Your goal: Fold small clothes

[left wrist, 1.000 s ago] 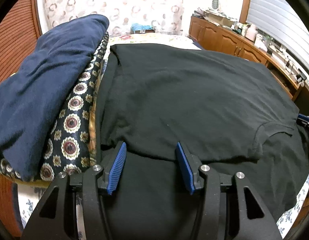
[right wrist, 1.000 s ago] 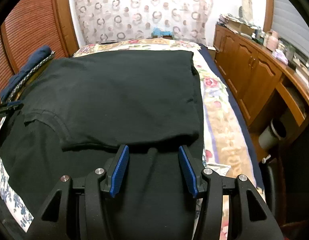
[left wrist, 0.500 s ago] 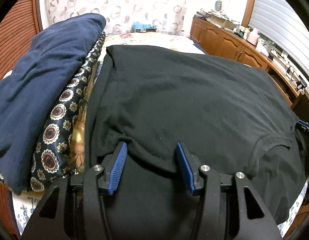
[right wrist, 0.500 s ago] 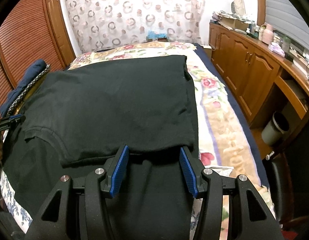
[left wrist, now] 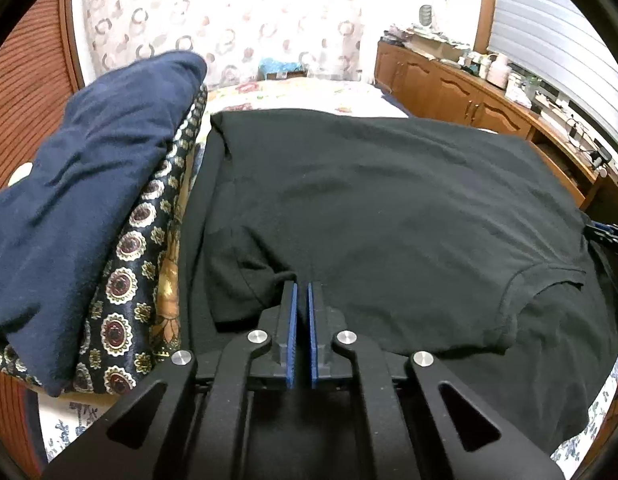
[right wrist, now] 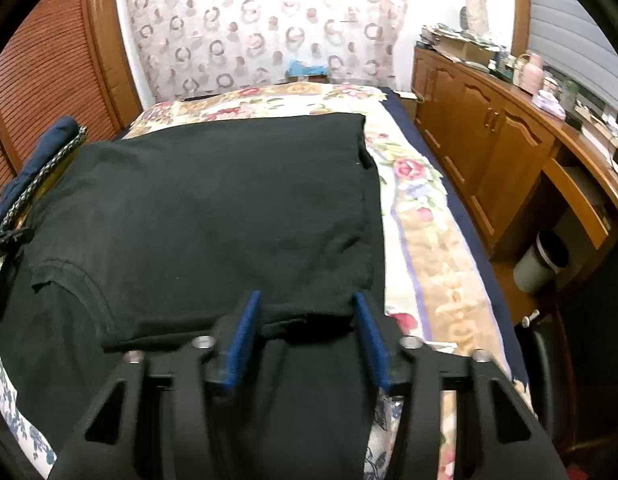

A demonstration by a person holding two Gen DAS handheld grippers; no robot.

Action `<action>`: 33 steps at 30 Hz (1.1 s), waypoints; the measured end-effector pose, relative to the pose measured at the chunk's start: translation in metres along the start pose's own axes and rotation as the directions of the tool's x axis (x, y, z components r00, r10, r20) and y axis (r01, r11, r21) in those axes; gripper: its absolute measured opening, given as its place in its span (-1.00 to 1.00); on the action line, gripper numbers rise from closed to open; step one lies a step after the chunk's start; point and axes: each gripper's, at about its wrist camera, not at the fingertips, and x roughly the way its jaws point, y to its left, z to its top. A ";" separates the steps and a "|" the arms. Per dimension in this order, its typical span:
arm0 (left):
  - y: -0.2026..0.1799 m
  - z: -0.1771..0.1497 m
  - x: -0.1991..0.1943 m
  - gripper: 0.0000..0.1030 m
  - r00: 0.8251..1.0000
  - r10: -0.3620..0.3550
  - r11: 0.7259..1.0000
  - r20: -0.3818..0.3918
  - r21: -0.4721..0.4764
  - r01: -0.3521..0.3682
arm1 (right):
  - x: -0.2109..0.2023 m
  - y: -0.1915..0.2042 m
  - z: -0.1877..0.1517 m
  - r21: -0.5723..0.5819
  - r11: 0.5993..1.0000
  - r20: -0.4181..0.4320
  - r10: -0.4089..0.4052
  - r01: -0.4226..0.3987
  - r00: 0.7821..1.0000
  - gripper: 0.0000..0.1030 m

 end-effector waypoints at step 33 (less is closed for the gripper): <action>-0.001 -0.055 -0.088 -0.75 0.994 -0.077 0.997 0.074 0.029 0.076 | -0.108 -0.008 -0.075 -0.115 0.991 0.121 0.076 -0.062 0.990 -0.89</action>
